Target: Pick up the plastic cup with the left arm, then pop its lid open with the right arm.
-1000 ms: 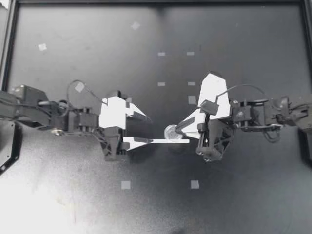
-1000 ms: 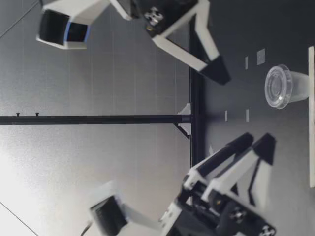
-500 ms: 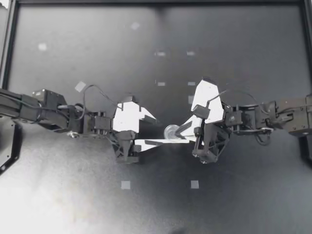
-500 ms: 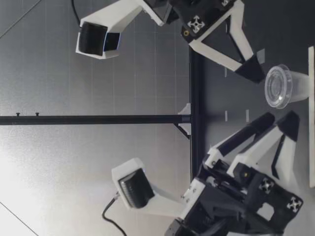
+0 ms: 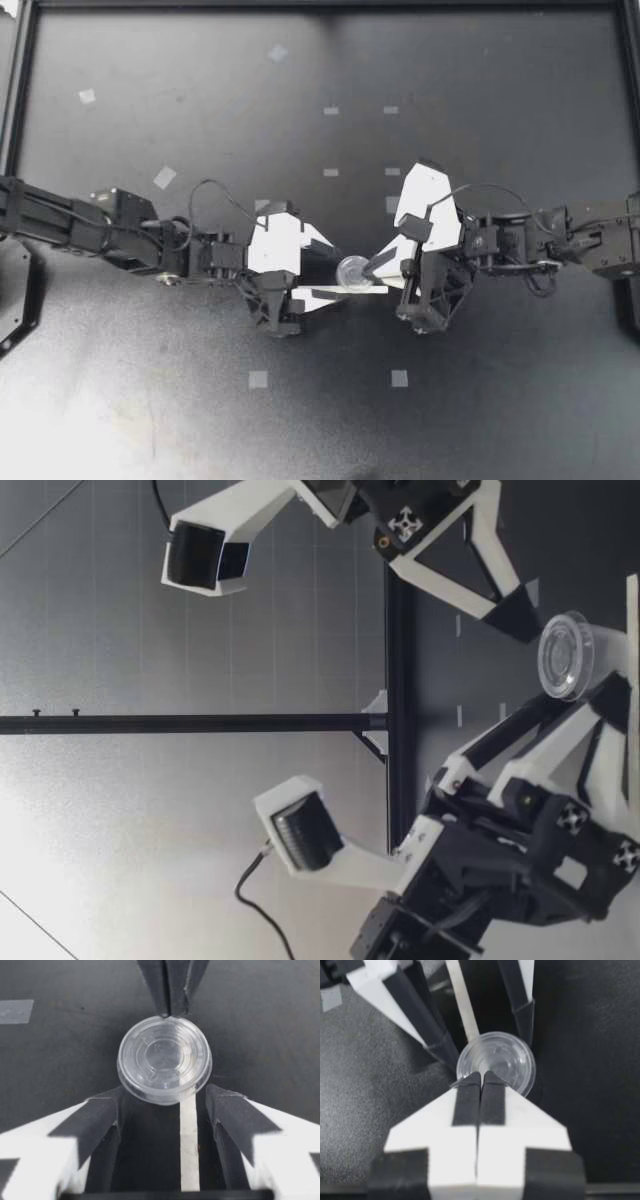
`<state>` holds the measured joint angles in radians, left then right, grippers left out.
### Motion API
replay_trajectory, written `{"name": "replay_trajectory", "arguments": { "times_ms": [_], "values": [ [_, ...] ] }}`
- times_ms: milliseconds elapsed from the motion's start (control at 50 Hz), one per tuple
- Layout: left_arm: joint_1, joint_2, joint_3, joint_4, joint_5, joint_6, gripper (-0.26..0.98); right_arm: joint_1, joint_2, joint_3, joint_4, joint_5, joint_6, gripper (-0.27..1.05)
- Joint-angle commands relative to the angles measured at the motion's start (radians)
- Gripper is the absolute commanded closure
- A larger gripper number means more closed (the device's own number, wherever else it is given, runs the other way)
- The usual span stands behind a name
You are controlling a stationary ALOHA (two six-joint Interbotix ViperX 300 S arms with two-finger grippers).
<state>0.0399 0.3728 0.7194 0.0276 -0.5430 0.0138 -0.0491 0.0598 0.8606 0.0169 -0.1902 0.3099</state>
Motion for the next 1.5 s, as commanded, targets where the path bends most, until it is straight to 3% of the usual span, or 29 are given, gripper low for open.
{"name": "replay_trajectory", "arguments": {
  "times_ms": [0, 580, 960, 1340, 1480],
  "values": [
    [-0.002, -0.009, -0.025, 0.002, -0.011, 0.000, 0.17, -0.012, -0.008, -0.008, -0.002, -0.015, 0.002, 1.04],
    [0.002, 0.006, -0.032, 0.000, -0.009, -0.003, 0.17, -0.020, 0.015, 0.012, 0.000, -0.032, 0.015, 1.04],
    [0.002, 0.006, -0.091, -0.005, 0.098, -0.014, 0.20, -0.020, 0.029, 0.008, -0.002, -0.078, 0.029, 1.04],
    [0.002, -0.012, -0.094, -0.006, 0.138, -0.014, 0.48, -0.020, -0.031, 0.038, 0.003, -0.077, 0.038, 1.04],
    [0.002, -0.069, -0.074, -0.006, 0.152, 0.002, 0.49, -0.020, -0.176, 0.078, 0.021, -0.067, 0.135, 1.02]
  ]
}}
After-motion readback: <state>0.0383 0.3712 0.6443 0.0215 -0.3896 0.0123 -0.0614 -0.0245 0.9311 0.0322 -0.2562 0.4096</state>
